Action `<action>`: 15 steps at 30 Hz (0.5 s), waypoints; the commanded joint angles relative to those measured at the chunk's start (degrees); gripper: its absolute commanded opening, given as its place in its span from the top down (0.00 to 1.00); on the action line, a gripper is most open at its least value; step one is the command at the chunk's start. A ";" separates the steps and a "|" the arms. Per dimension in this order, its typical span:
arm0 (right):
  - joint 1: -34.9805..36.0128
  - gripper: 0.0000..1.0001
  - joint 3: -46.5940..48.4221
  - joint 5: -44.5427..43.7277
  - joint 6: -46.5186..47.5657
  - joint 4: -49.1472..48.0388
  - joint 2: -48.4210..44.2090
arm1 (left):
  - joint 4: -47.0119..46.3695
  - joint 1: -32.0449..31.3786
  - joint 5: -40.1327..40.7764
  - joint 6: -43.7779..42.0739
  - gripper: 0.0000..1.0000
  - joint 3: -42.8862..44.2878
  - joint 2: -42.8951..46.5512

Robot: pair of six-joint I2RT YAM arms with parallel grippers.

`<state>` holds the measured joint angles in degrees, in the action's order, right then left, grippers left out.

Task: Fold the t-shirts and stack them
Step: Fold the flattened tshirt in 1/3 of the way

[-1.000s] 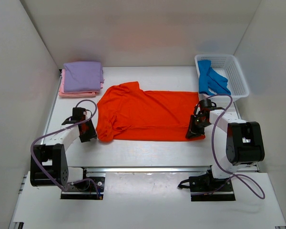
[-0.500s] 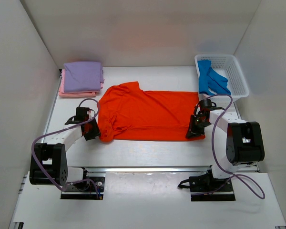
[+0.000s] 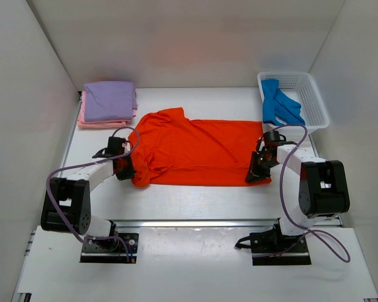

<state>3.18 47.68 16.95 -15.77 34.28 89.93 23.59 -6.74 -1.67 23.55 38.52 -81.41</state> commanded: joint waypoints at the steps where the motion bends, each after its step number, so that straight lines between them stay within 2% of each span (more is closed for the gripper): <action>1: -1.15 0.85 -0.48 -5.79 2.76 -0.62 2.00 | 5.22 0.85 1.15 -1.92 1.00 0.14 -1.48; 4: -1.42 0.85 -0.39 -5.61 2.67 0.17 2.09 | 9.00 2.95 1.50 -4.99 1.00 3.30 -0.60; 8: -1.33 0.85 -0.04 -6.14 2.76 -0.44 2.62 | 14.98 5.16 5.80 -7.81 1.00 7.96 0.98; 14: -1.42 0.85 0.04 -5.96 2.67 -0.01 2.36 | 17.62 6.65 8.52 -10.89 1.00 9.91 0.72; 15: -1.42 0.85 -0.22 -5.88 2.67 0.34 2.27 | 17.63 8.48 8.79 -11.33 1.00 9.64 0.55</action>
<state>2.81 48.12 17.19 -15.22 34.74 90.43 38.13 -0.27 3.88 15.18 47.16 -82.06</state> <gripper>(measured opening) 0.150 0.020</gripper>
